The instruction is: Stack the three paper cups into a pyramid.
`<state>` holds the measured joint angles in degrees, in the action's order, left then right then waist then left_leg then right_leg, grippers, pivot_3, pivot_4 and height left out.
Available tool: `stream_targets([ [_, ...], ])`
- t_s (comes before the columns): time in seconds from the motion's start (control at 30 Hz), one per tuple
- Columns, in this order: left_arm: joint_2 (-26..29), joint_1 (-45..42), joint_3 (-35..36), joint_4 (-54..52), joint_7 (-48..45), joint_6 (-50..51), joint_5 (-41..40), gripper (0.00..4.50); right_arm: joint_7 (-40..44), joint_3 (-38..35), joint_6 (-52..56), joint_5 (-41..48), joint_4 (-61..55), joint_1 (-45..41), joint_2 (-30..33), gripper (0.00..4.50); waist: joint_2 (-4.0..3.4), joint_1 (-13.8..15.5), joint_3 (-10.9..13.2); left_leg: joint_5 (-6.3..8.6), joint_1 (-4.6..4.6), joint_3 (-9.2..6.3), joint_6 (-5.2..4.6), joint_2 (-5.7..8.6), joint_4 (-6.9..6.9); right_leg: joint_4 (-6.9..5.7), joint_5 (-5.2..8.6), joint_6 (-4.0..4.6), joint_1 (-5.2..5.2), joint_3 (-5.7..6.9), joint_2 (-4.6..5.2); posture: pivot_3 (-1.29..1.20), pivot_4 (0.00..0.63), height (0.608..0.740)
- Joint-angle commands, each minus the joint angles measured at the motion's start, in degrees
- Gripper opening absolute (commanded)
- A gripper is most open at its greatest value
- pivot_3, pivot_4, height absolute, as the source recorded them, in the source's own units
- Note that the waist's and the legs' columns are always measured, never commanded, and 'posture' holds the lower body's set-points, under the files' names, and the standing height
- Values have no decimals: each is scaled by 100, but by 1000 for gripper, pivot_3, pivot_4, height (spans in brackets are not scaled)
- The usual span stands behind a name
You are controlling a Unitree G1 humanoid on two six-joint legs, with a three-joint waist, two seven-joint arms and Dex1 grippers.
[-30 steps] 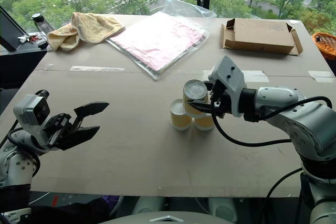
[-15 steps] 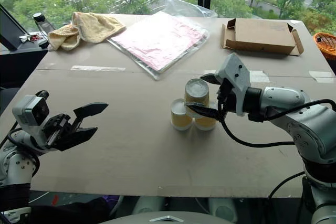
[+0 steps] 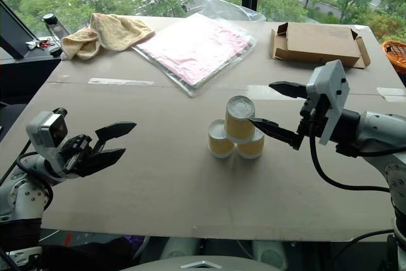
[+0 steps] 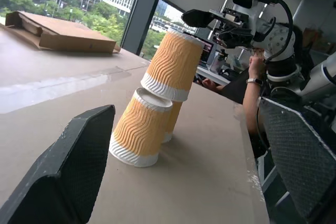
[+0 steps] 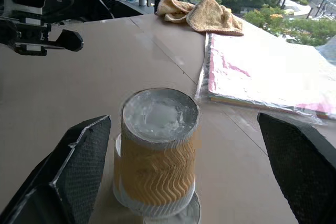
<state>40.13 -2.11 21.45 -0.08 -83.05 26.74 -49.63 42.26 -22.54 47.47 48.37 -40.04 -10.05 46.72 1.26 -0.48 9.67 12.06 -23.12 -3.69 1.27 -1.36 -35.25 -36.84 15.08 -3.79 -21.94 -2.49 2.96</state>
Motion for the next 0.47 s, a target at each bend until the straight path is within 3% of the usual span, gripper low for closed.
stream_targets([
  [0.03,-32,175,-104,-316,387,-278,413,4500,742,-1185,-498,-203,-128,1167,120,4396,3,-10,1,0,0,0,0,0,0,0,0,0,0,0,0,0,150,740],
  [0.13,-2,404,-172,-455,713,-420,755,4500,1417,-2021,-815,-396,-121,2555,17,4396,2,10,2,0,6,-3,0,-1,4,1,1,0,7,4,-1,0,150,740],
  [0.23,49,533,-208,-566,929,-507,983,4500,1710,-2230,-1190,-620,-15,3311,-86,4396,4,-40,2,1,15,3,-1,-4,7,0,3,-1,10,-1,-4,0,150,740],
  [0.47,176,686,-418,-856,1183,-413,1198,4500,1617,-1433,-2093,-1636,645,3798,-344,4396,18,-43,-6,1,43,19,-1,-16,-7,-2,25,-3,26,-6,-4,0,150,740],
])
